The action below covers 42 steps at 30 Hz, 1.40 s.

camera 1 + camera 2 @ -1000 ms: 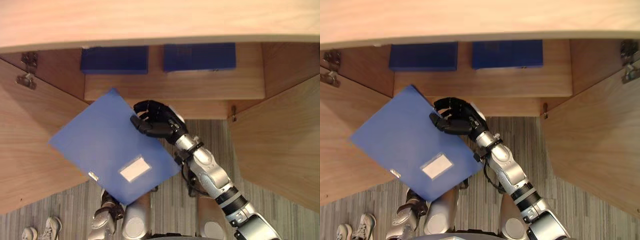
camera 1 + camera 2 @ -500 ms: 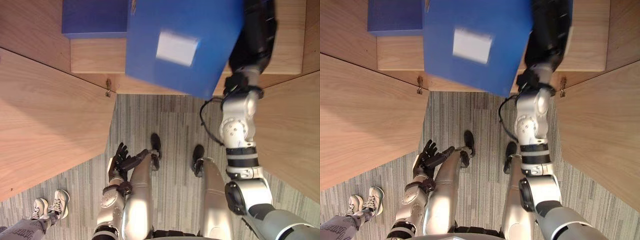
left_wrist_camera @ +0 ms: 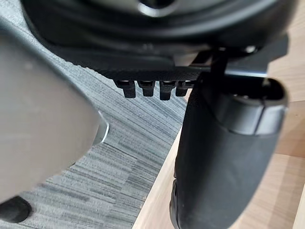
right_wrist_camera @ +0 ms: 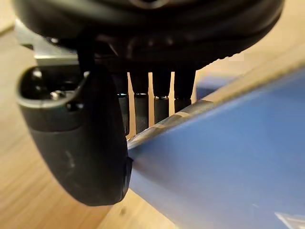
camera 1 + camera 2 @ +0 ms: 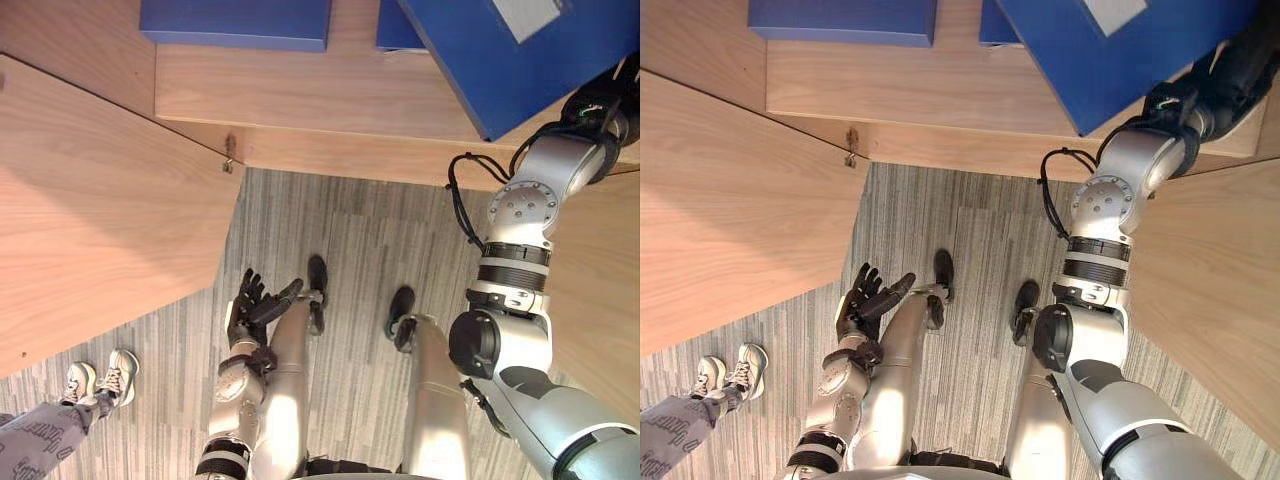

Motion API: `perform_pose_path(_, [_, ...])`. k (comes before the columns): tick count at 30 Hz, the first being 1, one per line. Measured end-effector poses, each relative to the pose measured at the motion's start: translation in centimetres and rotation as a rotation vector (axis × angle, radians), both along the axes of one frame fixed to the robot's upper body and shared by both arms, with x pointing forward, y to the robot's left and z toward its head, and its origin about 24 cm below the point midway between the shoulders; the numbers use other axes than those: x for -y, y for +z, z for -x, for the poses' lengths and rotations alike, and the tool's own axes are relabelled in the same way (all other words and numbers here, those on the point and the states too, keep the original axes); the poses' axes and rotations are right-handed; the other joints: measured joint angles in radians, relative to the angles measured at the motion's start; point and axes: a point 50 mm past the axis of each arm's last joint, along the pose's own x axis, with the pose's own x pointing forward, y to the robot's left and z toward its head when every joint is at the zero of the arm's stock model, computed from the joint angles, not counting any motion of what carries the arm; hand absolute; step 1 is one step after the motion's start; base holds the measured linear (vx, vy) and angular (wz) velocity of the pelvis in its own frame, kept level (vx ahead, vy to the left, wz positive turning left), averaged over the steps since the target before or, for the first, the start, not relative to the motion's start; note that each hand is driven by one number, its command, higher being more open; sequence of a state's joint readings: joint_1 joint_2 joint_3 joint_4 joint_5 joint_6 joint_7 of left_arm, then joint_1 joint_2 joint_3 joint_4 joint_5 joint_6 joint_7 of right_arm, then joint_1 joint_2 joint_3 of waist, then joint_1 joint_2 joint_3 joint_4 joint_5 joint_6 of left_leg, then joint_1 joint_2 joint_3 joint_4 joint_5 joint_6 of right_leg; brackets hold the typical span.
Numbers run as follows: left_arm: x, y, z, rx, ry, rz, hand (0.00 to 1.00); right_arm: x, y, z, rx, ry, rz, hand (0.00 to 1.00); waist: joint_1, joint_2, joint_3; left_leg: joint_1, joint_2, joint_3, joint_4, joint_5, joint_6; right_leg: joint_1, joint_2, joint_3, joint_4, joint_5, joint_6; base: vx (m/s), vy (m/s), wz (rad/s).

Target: Walk over to the cabinet, pick up the folder, carry it to the office cabinet, place the folder inside the office cabinet, then close the office cabinet door

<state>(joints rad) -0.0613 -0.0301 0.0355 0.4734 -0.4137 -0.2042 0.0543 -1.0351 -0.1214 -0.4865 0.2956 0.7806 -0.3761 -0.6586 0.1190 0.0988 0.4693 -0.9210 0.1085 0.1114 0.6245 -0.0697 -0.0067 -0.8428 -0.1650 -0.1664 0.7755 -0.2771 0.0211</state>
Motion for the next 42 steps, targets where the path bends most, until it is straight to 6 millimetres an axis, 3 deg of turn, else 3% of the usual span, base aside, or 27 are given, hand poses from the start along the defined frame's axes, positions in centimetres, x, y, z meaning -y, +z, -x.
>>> perform_pose_path(13, [1.5,0.2,-0.7,-0.007,-0.025,0.005,1.00,-3.3,-1.2,-0.9,-0.036,0.104,-0.052,1.00,-0.001,0.012,-0.008,0.040,-0.006,0.022,-0.036,0.012,0.003,0.029,-0.006,0.008,-0.030,0.007,0.006,0.01,-0.014,0.00])
perform_pose_path(21, [1.6,-0.8,-0.5,-0.055,-0.030,0.004,1.00,-7.2,-3.2,-1.6,-0.120,0.230,0.267,1.00,-0.017,0.012,-0.010,0.085,0.000,0.035,-0.065,0.012,0.003,0.078,0.005,0.016,-0.085,0.032,0.015,0.01,-0.004,-0.07])
perform_pose_path(22, [1.6,-1.1,-0.3,-0.074,-0.034,0.005,1.00,-9.1,-5.4,-1.9,-0.210,0.305,0.536,1.00,-0.025,0.011,-0.013,0.096,0.003,0.039,-0.070,0.012,0.003,0.092,0.010,0.018,-0.102,0.042,0.017,0.00,-0.021,-0.10])
perform_pose_path(27, [1.3,-1.6,-0.1,-0.097,-0.019,0.008,1.00,-10.0,-6.5,-2.2,-0.254,0.347,0.662,1.00,-0.034,0.005,-0.020,0.107,0.004,0.046,-0.083,0.012,0.003,0.098,0.010,0.022,-0.110,0.049,0.016,-0.01,-0.010,-0.03])
perform_pose_path(30, [0.6,-1.9,0.0,-0.106,-0.010,0.000,1.00,-10.2,-8.9,-2.9,-0.362,0.404,0.868,1.00,-0.046,-0.010,-0.029,0.107,0.005,0.049,-0.085,0.013,0.006,0.101,0.011,0.023,-0.119,0.055,0.019,0.00,-0.005,-0.03])
perform_pose_path(31, [0.6,-1.9,-0.1,-0.109,-0.012,-0.002,1.00,-10.2,-9.3,-3.0,-0.381,0.414,0.896,0.00,-0.048,-0.010,-0.029,0.108,0.005,0.049,-0.085,0.013,0.006,0.103,0.011,0.023,-0.121,0.057,0.020,0.00,0.000,0.00])
perform_pose_path(38, [-0.1,-2.4,0.0,-0.123,-0.029,-0.011,1.00,-9.7,-10.0,-3.5,-0.504,0.366,1.254,0.00,-0.054,-0.024,-0.036,0.122,0.006,0.057,-0.100,0.015,0.009,0.113,0.014,0.028,-0.138,0.065,0.020,0.00,-0.008,-0.02])
perform_pose_path(42, [-0.1,-2.4,0.0,-0.120,-0.032,-0.012,1.00,-10.0,-9.9,-3.5,-0.543,0.318,1.359,0.00,-0.051,-0.024,-0.036,0.121,0.006,0.062,-0.108,0.016,0.011,0.109,0.014,0.031,-0.144,0.065,0.020,0.01,-0.006,-0.01])
